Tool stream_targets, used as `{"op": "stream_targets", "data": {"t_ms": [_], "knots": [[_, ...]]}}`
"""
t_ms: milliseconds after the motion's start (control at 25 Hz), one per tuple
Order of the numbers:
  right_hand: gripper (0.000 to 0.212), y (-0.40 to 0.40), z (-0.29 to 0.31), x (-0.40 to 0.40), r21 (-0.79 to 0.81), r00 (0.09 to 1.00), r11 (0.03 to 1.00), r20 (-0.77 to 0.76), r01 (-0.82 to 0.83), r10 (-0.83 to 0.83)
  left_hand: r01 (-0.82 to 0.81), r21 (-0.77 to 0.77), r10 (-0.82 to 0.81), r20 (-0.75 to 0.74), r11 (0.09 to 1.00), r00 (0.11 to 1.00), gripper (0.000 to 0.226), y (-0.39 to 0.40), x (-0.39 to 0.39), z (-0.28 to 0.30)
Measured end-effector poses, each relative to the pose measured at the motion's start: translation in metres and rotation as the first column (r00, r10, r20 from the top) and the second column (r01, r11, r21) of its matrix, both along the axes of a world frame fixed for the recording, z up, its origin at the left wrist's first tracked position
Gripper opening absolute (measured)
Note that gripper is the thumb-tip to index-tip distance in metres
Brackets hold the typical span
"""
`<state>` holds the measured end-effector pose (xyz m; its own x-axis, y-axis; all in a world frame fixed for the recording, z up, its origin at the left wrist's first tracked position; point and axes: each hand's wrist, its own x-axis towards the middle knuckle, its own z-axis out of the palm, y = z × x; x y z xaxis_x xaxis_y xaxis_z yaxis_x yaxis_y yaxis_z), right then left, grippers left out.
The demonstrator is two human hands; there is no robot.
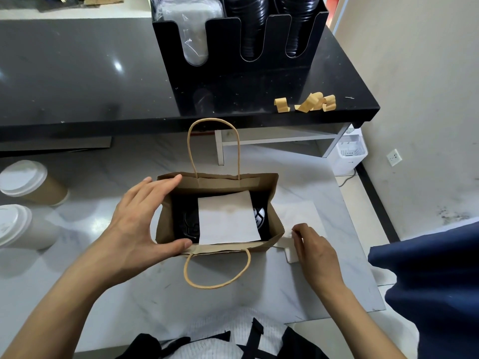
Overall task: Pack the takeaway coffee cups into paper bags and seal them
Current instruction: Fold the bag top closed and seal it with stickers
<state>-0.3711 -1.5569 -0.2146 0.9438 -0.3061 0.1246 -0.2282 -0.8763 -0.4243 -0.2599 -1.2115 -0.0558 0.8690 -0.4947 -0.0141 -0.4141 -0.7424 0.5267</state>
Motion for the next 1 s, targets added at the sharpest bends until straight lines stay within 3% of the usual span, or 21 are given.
{"op": "stream_targets", "data": {"t_ms": [240,400,480,560,640,720,840,1000], "knots": [[0.047,0.004,0.008,-0.002,0.103,0.969,0.986,-0.199,-0.129,0.147,-0.008,-0.003,0.008,0.001,1.0,1.0,0.105,0.001,0.0,-0.001],[0.008,0.005,0.02,0.0,-0.023,0.981,0.996,-0.176,-0.084,0.078,-0.011,0.001,0.011,0.003,1.0,1.0,0.103,0.0,0.0,-0.001],[0.011,0.004,0.02,-0.001,0.0,0.985,0.998,-0.157,-0.069,0.068,-0.01,0.006,0.01,0.005,1.0,1.0,0.103,0.001,0.0,-0.001],[0.011,0.006,0.023,0.0,0.178,0.988,0.983,-0.154,0.033,-0.006,-0.009,0.005,0.009,0.005,1.0,1.0,0.102,0.001,0.0,-0.001],[0.014,0.005,0.028,0.004,0.396,0.97,0.893,-0.199,0.212,-0.142,-0.006,0.005,0.006,0.008,1.0,1.0,0.102,0.001,0.0,-0.001],[0.016,0.004,0.034,0.006,0.481,0.946,0.821,-0.253,0.306,-0.205,-0.003,0.003,0.003,0.009,1.0,1.0,0.102,0.001,0.0,-0.002],[0.014,0.005,0.049,0.011,0.555,0.931,0.748,-0.232,0.364,-0.281,0.0,0.002,-0.001,0.014,1.0,1.0,0.101,0.001,0.001,-0.001],[0.014,0.011,0.093,0.023,0.741,0.911,0.606,-0.017,0.289,-0.413,-0.001,-0.007,0.001,0.017,1.0,1.0,0.101,0.001,-0.001,-0.001]]}}
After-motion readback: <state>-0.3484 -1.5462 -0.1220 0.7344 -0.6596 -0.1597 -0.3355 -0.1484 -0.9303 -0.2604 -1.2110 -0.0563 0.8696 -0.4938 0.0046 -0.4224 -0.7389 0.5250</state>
